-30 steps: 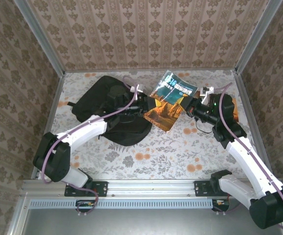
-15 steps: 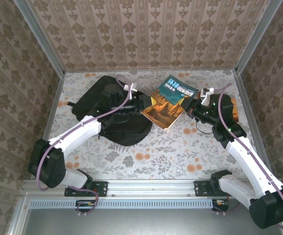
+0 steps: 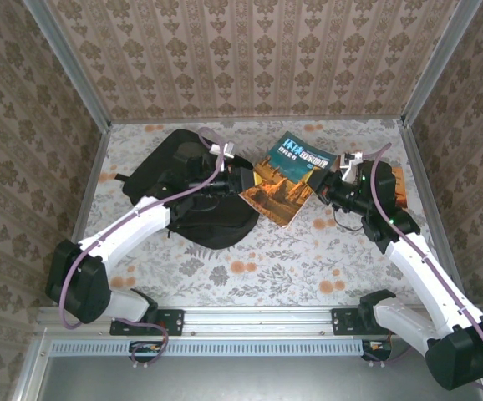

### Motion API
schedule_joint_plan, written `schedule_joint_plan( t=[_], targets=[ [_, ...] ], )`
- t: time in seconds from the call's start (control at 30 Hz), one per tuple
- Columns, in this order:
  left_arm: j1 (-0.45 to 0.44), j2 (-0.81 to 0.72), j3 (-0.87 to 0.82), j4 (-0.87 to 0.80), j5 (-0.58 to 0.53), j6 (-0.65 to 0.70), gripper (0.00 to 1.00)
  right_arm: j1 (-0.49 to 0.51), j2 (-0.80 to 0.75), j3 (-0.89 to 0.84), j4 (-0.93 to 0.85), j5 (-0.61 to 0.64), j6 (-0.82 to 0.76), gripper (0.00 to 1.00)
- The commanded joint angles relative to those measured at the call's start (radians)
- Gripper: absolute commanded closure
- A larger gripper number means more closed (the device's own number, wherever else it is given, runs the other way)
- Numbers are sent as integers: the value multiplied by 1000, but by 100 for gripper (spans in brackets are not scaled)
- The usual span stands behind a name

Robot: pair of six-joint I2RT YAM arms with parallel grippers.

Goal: Pack the student bag

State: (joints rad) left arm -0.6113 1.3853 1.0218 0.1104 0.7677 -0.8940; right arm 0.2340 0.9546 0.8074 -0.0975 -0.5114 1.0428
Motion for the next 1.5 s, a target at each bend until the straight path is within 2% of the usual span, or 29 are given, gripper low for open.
schedule_joint_plan(
  t=[0.0, 0.03, 0.07, 0.1, 0.13, 0.17, 0.2, 0.27, 0.33, 0.43, 0.53, 0.6, 0.67, 0.8, 0.9, 1.07, 1.17, 1.3, 1.4, 1.47],
  targets=[
    [7, -34, 30, 23, 34, 29, 93, 2, -19, -7, -7, -1, -51, 89],
    [9, -40, 34, 15, 36, 42, 97, 3, -18, -5, -18, 4, -58, 85],
    [10, -46, 38, -7, 34, 64, 100, 2, -19, -1, -32, 10, -71, 73],
    [16, -57, 53, -53, 26, 105, 100, 3, -17, 6, -51, 16, -94, 52],
    [22, -73, 71, -116, -3, 166, 100, 3, -17, 18, -92, 32, -131, 36],
    [24, -93, 82, -176, -36, 231, 100, 4, -17, 37, -149, 63, -170, 26],
    [22, -121, 88, -226, -87, 321, 100, 4, -16, 61, -214, 107, -227, 17],
    [8, -192, 86, -296, -214, 482, 100, 3, -19, 103, -314, 193, -339, 9],
    [1, -250, 68, -305, -281, 618, 100, 4, -26, 114, -356, 250, -412, 7],
    [-5, -332, 20, -290, -330, 828, 100, 8, -22, 125, -330, 258, -506, 13],
    [-25, -388, -29, -274, -379, 1013, 100, 39, -50, 80, -185, 245, -596, 15],
    [-26, -396, -27, -302, -371, 1094, 100, 77, -79, 39, -68, 240, -666, 14],
    [-31, -390, -6, -358, -365, 1157, 100, 126, -82, 48, -25, 251, -782, 13],
    [-50, -422, -29, -364, -387, 1221, 100, 223, -20, 136, -118, 284, -1058, 12],
    [-61, -481, -85, -326, -365, 1261, 100, 279, 7, 173, -188, 359, -1284, 11],
    [-93, -592, -189, -261, -353, 1340, 100, 292, -3, 188, -217, 384, -1520, 7],
    [-113, -652, -250, -204, -305, 1366, 100, 292, 0, 209, -274, 314, -1610, 8],
    [-149, -686, -264, -225, -268, 1427, 100, 289, -10, 206, -295, 159, -1658, 10],
    [-158, -690, -263, -245, -272, 1438, 100, 288, -9, 216, -306, 74, -1676, 17],
    [-159, -690, -266, -242, -272, 1434, 100, 283, -12, 217, -304, 6, -1669, 25]
  ],
)
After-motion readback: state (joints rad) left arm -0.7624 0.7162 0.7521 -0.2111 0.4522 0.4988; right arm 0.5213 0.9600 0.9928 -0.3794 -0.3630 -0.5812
